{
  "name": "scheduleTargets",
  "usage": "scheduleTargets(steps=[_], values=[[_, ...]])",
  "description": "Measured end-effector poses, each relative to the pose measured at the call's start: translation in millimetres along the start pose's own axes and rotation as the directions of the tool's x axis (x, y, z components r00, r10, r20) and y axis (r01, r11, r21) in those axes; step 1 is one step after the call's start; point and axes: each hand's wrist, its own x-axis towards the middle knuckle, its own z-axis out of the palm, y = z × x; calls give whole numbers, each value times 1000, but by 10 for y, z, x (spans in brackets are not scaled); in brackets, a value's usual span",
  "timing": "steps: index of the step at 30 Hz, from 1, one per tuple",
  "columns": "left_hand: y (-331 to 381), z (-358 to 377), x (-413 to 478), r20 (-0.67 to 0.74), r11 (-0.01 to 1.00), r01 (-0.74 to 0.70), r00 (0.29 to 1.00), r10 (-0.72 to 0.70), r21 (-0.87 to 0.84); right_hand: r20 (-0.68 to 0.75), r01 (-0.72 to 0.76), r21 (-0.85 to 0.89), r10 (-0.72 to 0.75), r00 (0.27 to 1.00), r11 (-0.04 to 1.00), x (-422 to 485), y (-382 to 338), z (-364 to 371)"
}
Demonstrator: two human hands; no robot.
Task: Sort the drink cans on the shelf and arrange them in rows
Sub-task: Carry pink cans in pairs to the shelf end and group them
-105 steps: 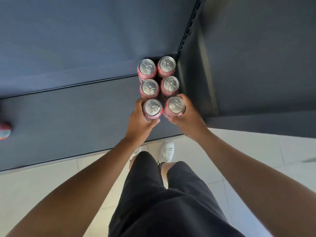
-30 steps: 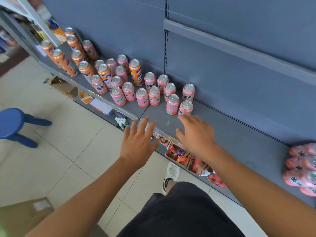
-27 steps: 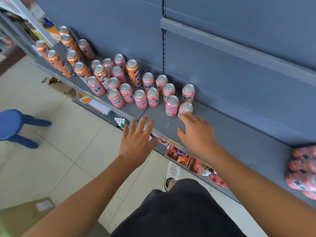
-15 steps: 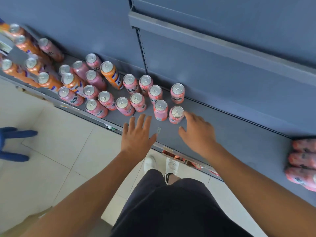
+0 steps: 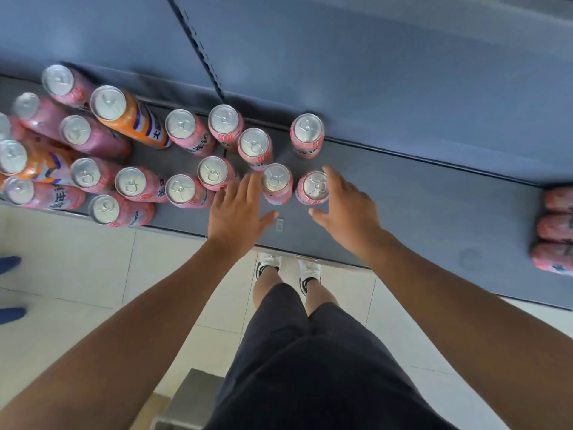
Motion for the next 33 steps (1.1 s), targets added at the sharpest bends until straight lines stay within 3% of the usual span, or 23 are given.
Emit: scheduleTargets(steps=[3, 6, 10, 18, 22, 26, 30, 31, 33], values=[[-34, 102, 122, -3, 997, -32, 999, 32, -77, -33, -6, 5, 7, 999, 1000, 141, 37, 97], [28, 198, 232, 43, 971, 41, 999, -32, -235, -37, -17, 91, 21, 999, 996, 218, 67, 174], [152, 186, 366, 91, 898, 161, 987, -136, -409, -63, -12, 202, 25, 998, 979, 214, 88, 158], [252, -101, 75, 82, 726, 187, 981, -179, -662, -77, -67, 519, 125, 989, 852, -166, 117, -62], [282, -387, -73, 183, 498, 269, 959, -216, -824, -52, -120, 699, 218, 975, 705, -367, 104, -261], [298, -679, -106, 348, 70, 363, 923, -162, -929, 27, -150, 863, 252, 967, 483, -457, 104, -437], [276, -916, -115, 530, -317, 517, 846, 52, -795, 72, -145, 932, 221, 973, 332, -542, 98, -629], [278, -969, -114, 552, -380, 541, 829, 90, -750, 86, -145, 944, 203, 975, 296, -566, 90, -675], [320, -1076, -116, 576, -397, 572, 808, 123, -718, 124, -165, 959, 180, 976, 233, -621, 80, -746]])
